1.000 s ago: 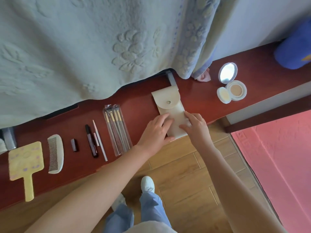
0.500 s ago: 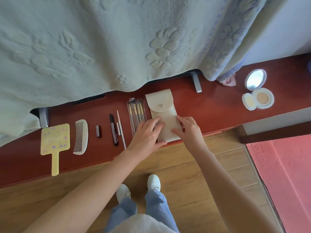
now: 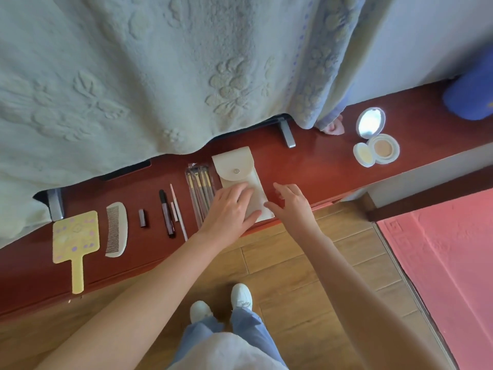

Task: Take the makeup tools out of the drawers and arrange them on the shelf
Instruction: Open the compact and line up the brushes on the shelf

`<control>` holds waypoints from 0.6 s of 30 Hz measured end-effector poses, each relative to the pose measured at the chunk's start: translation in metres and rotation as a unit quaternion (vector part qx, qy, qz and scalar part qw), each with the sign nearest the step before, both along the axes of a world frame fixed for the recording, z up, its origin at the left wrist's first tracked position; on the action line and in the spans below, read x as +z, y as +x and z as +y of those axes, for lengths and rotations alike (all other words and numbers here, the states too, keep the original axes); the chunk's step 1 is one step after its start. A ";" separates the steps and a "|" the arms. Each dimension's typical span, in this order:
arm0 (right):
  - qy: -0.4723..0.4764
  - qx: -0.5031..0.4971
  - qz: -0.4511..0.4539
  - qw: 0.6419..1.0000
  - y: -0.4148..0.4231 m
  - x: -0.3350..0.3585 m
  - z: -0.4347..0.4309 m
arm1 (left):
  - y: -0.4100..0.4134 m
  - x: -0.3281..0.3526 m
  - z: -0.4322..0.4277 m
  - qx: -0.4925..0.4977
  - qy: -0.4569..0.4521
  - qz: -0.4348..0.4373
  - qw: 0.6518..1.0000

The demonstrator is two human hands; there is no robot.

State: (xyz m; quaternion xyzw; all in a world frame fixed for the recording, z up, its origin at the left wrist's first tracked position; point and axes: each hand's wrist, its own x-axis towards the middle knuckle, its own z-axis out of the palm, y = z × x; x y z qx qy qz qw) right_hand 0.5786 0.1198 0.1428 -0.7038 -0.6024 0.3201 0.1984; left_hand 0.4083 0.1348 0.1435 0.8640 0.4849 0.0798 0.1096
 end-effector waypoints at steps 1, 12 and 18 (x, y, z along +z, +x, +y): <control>0.006 -0.005 -0.011 1.000 0.005 0.004 -0.004 | 0.007 0.003 0.001 -0.006 0.009 -0.005 1.000; 0.065 -0.015 -0.241 0.968 0.062 0.048 -0.036 | 0.086 0.047 -0.004 -0.012 0.029 0.064 0.997; 0.084 0.013 -0.261 0.962 0.122 0.059 -0.028 | 0.139 0.053 -0.001 0.021 0.021 0.031 0.999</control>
